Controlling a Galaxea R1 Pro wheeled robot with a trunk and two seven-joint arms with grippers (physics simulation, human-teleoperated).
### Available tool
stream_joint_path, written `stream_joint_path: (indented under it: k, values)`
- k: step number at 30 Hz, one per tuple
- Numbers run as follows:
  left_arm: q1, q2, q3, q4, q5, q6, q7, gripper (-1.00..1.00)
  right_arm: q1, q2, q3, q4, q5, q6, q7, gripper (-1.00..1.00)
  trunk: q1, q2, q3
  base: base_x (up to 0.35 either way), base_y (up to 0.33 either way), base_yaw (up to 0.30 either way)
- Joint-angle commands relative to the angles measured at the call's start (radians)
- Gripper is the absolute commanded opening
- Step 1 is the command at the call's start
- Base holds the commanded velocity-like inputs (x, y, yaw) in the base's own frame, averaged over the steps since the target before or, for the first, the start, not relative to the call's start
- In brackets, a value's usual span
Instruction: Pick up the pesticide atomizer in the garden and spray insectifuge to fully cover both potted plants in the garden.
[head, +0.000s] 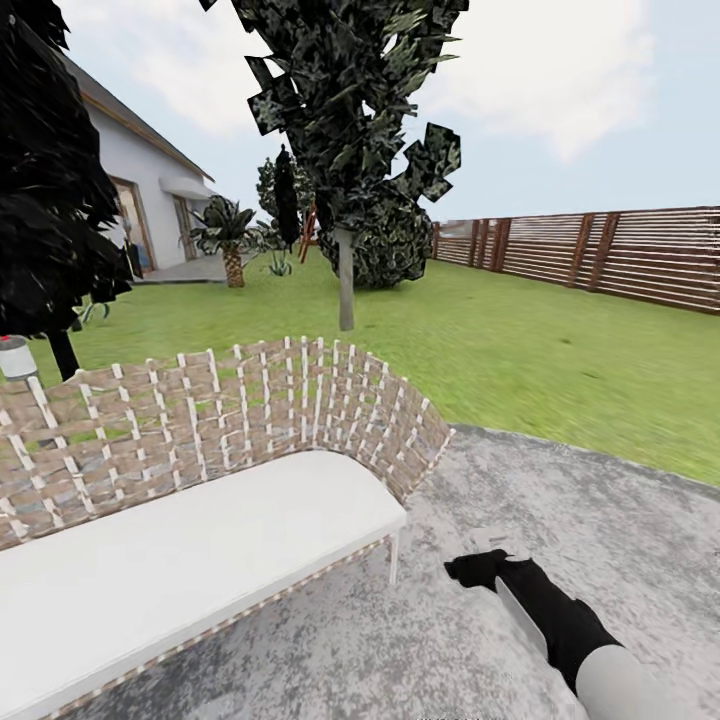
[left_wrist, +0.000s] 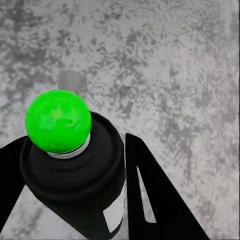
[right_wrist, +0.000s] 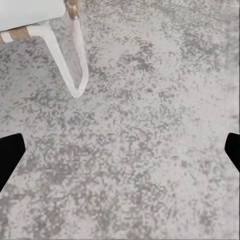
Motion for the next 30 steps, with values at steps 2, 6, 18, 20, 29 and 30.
stream_joint_path:
  k: [2, 6, 18, 20, 29, 30]
  values:
    - [-0.086, -0.069, -0.001, -0.002, -0.041, 0.124, 0.041, -1.0, 0.004, -0.074, -0.059, -0.141, -0.004, 0.092, -0.005, 1.0, 0.0, 0.0, 0.0, 0.0, 0.0, -0.288]
    - [-0.106, -0.095, 0.0, -0.003, -0.098, 0.167, 0.047, -1.0, 0.016, -0.081, -0.159, -0.247, 0.001, 0.191, -0.008, 1.0, 0.0, 0.0, 0.0, 0.0, 0.0, -0.288]
    - [-0.19, -0.203, -0.002, 0.007, -0.24, 0.227, 0.045, -1.0, 0.211, -0.073, -0.371, -0.72, 0.008, 0.359, -0.095, 1.0, 0.0, 0.0, 0.002, 0.0, 0.0, -0.29]
    - [-0.19, -0.204, -0.004, 0.008, -0.24, 0.218, 0.04, -1.0, 0.211, -0.071, -0.372, -0.721, 0.008, 0.364, -0.096, 1.0, 0.0, 0.0, 0.002, 0.0, 0.0, -0.291]
    - [-0.185, -0.205, -0.054, 0.013, -0.245, 0.212, 0.036, -1.0, 0.211, -0.069, -0.368, -0.725, 0.008, 0.365, -0.096, 1.0, 0.0, 0.0, 0.002, 0.193, -0.007, -0.292]
    - [-0.185, -0.205, -0.067, 0.013, -0.246, 0.212, 0.036, -1.0, 0.211, -0.069, -0.368, -0.725, 0.008, 0.365, -0.096, 1.0, 0.0, 0.0, 0.002, 0.317, -0.072, -0.292]
